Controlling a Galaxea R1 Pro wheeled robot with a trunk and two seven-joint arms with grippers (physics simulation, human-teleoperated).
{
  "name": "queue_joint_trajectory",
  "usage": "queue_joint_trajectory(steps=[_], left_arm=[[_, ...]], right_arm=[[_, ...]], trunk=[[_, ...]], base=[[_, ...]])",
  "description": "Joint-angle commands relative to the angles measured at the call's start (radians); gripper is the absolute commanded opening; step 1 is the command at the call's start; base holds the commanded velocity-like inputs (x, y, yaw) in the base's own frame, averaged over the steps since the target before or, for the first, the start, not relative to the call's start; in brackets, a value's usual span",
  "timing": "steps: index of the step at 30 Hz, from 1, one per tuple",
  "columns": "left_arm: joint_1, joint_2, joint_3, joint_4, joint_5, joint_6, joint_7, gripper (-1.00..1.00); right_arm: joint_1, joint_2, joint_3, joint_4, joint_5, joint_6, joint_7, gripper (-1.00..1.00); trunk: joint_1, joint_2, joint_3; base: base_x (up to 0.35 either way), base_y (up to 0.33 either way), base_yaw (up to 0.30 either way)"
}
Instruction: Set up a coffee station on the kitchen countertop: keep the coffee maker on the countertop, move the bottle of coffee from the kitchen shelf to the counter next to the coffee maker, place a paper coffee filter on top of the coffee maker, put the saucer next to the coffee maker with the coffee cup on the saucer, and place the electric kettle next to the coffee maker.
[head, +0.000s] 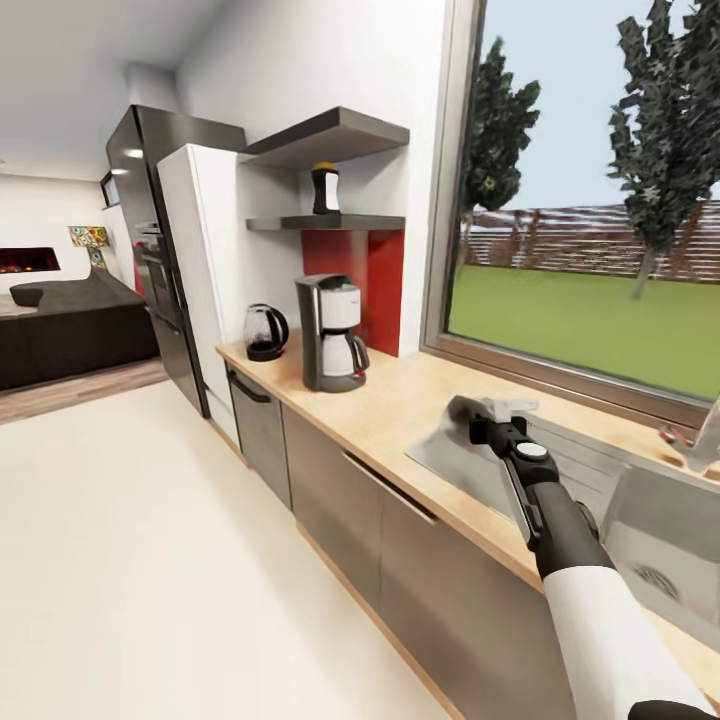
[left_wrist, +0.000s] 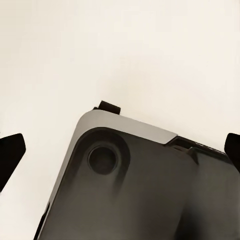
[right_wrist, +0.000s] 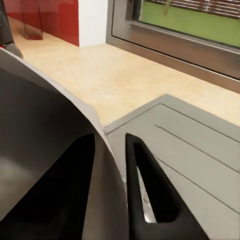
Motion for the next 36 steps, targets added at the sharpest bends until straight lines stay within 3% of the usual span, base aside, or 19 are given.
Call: queue_joint_trajectory(steps=[1,27,36], left_arm=[[0.000,0.000,-0.003,-0.002,0.010,-0.001,-0.001,1.00],[0.000,0.001,-0.002,-0.002,0.010,0.001,-0.001,1.00],[0.000,0.001,-0.003,-0.002,0.010,-0.001,-0.001,1.00]], right_arm=[[-0.001,0.000,0.000,-0.001,0.007,0.006,0.001,-1.00],[-0.001,0.000,0.000,0.002,0.007,0.006,0.001,-1.00],[-0.001,-0.001,0.000,-0.002,0.007,0.007,0.033,-1.00]], trunk=[[0.001,-0.001,-0.001],[0.001,-0.001,-0.001],[0.001,-0.001,-0.001]], base=[[0.312,0.149,0.000],[0.323,0.045,0.000],[0.102,0.086,0.000]])
